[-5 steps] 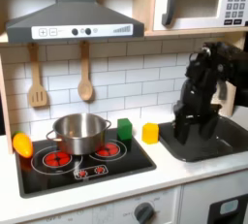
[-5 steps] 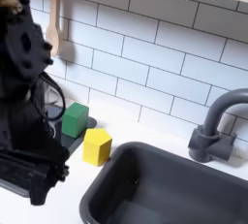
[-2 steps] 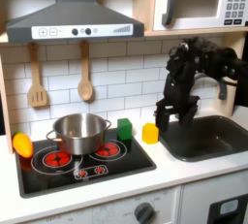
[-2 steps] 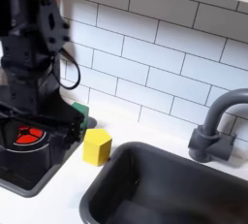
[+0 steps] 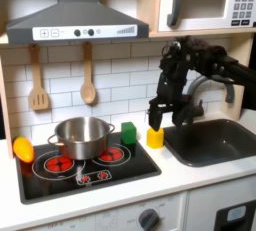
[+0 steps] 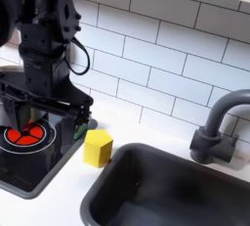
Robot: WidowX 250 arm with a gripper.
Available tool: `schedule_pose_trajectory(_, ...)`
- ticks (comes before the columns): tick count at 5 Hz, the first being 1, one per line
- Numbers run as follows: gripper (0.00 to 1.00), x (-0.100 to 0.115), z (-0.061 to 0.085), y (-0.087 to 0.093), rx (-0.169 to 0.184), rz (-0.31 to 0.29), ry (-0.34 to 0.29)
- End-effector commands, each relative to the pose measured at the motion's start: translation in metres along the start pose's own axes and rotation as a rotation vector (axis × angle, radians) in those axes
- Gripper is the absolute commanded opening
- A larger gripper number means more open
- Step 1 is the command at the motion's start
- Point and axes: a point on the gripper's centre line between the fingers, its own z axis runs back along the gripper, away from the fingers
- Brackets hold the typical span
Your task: Reach green block
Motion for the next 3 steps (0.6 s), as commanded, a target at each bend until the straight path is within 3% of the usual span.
schedule_pose_trajectory(1,1.0,0.029,-0.01,-0.001,0.001,0.012,-0.003)
schedule_pose_trajectory(2,1.0,0.043,-0.015,0.001,-0.008,0.033,-0.009)
schedule_pose_trajectory(3,1.0,0.057,-0.019,0.0,0.004,0.033,-0.015)
